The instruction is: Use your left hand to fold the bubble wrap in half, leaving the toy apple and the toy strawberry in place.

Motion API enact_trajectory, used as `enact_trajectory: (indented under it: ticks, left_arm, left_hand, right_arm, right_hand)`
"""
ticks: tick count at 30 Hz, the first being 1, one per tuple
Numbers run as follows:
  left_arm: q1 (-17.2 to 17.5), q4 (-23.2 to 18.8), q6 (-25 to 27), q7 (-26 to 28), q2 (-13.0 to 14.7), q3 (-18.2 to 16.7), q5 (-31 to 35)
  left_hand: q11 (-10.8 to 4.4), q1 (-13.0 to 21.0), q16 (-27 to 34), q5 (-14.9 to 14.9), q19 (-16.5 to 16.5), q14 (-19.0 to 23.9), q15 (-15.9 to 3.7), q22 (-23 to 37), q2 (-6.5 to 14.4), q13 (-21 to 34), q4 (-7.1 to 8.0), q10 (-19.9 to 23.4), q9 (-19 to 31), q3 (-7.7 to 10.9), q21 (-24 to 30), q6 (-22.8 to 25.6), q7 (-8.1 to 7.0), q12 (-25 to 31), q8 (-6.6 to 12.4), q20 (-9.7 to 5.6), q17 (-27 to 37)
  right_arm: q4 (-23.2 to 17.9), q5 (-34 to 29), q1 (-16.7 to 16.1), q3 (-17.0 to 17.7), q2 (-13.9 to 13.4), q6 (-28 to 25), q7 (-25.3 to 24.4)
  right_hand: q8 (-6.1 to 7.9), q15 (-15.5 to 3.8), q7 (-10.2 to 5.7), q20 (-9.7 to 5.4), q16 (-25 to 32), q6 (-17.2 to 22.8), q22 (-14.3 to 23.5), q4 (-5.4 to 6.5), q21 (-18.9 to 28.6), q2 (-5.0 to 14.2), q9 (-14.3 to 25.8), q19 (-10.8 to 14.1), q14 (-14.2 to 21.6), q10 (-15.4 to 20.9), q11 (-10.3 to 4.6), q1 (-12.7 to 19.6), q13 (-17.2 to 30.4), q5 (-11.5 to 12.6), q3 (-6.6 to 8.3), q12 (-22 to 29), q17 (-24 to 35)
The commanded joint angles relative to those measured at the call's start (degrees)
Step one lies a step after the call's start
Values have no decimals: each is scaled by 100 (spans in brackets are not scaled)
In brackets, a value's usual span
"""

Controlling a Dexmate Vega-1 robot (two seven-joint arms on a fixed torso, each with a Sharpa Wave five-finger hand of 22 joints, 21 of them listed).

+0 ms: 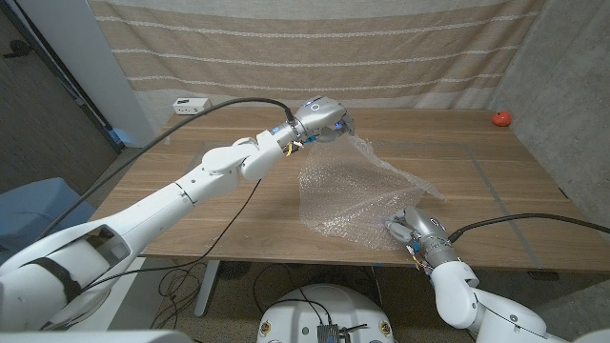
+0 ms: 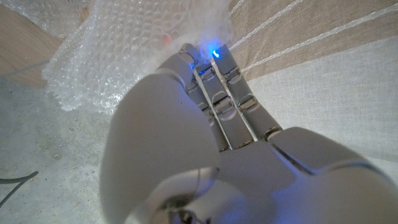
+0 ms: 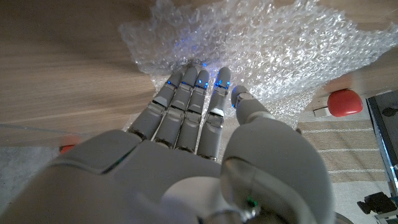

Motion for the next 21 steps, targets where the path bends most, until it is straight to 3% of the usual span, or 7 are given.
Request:
enact_trajectory:
  ticks: [1, 9, 13, 21]
  left_arm:
    - [378, -374, 671, 1412, 72, -5, 1517]
    - [402, -311, 329, 2132, 212, 85, 1442]
    - [396, -280, -81, 2214, 285, 78, 1106]
    - [342, -463, -855, 1274, 590, -29, 495]
  left_hand:
    - [8, -10, 38, 72, 20, 586, -533, 9, -120, 9, 2, 132, 4, -78, 60, 160, -14, -10, -17, -535, 8]
    - [-19, -38, 41, 133, 10, 675, -528, 6, -137, 4, 17, 246, -6, -101, 98, 235, -23, -9, -48, -543, 8]
    - [-32, -49, 43, 164, 7, 727, -527, 6, -155, 0, 17, 317, -12, -115, 121, 290, -21, -6, -60, -550, 7]
    - [-71, -70, 36, 223, 13, 822, -523, 7, -156, -5, 28, 351, -15, -128, 180, 269, -40, -50, -135, -563, 3]
  right_arm:
    - [-17, 50, -16, 20, -44, -82, -30]
    - [-1, 82, 21, 50, -84, -124, -17]
    - [12, 83, 60, 38, -98, -136, 0]
    - [-2, 78, 94, 54, -114, -198, -18]
  right_hand:
    - [-6, 10, 9, 42, -8, 54, 27, -9, 29, -8, 6, 53, 47, 47, 28, -29, 3, 5, 31, -16, 20]
    - [-20, 6, 10, 54, 3, 66, 28, -14, 30, -13, 7, 60, 62, 74, 35, -33, 4, 2, 25, -22, 33]
    - [-29, 13, 5, 57, 0, 74, 28, -13, 27, -11, 7, 56, 63, 77, 47, -38, 4, 1, 27, -31, 34]
    - [-44, 1, 10, 51, -1, 81, 28, -14, 28, -11, 8, 64, 65, 91, 38, -44, 5, 0, 27, -42, 40]
